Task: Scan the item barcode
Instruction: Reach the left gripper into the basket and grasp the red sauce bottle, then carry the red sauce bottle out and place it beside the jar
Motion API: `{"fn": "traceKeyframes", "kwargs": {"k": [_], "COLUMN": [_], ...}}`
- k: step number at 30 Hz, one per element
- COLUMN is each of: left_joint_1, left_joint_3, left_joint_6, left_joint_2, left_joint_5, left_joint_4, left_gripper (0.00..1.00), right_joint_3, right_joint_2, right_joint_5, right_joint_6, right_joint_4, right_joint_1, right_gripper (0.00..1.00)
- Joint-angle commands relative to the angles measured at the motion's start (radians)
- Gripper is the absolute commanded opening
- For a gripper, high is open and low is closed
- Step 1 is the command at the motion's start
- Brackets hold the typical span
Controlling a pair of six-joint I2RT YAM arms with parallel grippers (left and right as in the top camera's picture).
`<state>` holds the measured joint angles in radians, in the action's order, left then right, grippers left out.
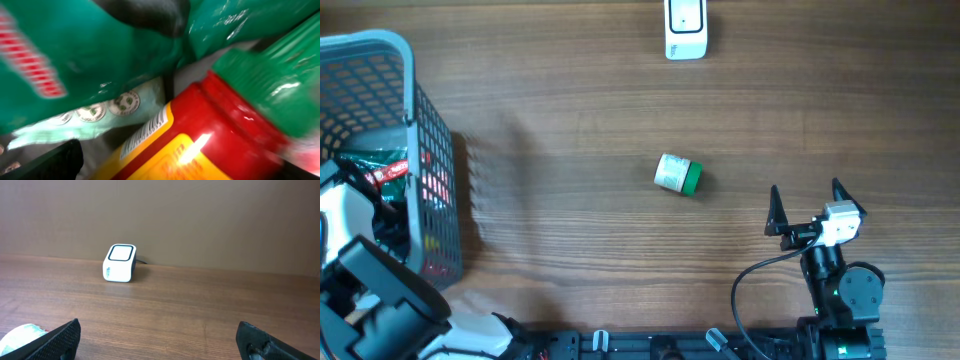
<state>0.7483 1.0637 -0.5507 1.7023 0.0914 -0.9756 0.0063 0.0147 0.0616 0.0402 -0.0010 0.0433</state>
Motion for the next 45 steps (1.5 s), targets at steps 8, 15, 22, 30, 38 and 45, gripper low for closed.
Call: {"fn": "traceKeyframes", "kwargs": {"k": [8, 15, 22, 30, 38, 45], "left_joint_1": [0.001, 0.001, 0.000, -0.065, -0.483, -0.807], "left_joint_3": [-0.008, 0.262, 0.766, 0.925, 0.925, 0.878], "left_joint_6": [0.058, 0.058, 0.080, 0.106, 0.238, 0.192], "left_joint_2": [0.093, 0.056, 0.043, -0.059, -0.197, -0.144], "left_joint_5": [-0.077, -0.077, -0.241, -0.476, -0.452, -0.329], "left_joint_4": [-0.054, -0.197, -0.343, -0.333, -0.327, -0.336], "left_gripper": [0.51, 0.45, 0.47, 0.48, 0.49, 0.49], "right_joint_3": [-0.001, -0.001, -0.001, -0.001, -0.001, -0.001], "right_joint_2": [-0.005, -0.004, -0.004, -0.004, -0.004, -0.004], "right_joint_5": [-0.002, -0.002, -0.002, -0.002, -0.002, -0.002], "right_joint_6": [0.012, 0.012, 0.012, 0.012, 0.012, 0.012], "right_joint_4": [0.002, 0.002, 0.002, 0.002, 0.002, 0.002], "right_joint_1": [0.005, 0.005, 0.005, 0.005, 0.005, 0.005], "right_gripper": [1.00, 1.00, 1.00, 1.00, 1.00, 1.00]}}
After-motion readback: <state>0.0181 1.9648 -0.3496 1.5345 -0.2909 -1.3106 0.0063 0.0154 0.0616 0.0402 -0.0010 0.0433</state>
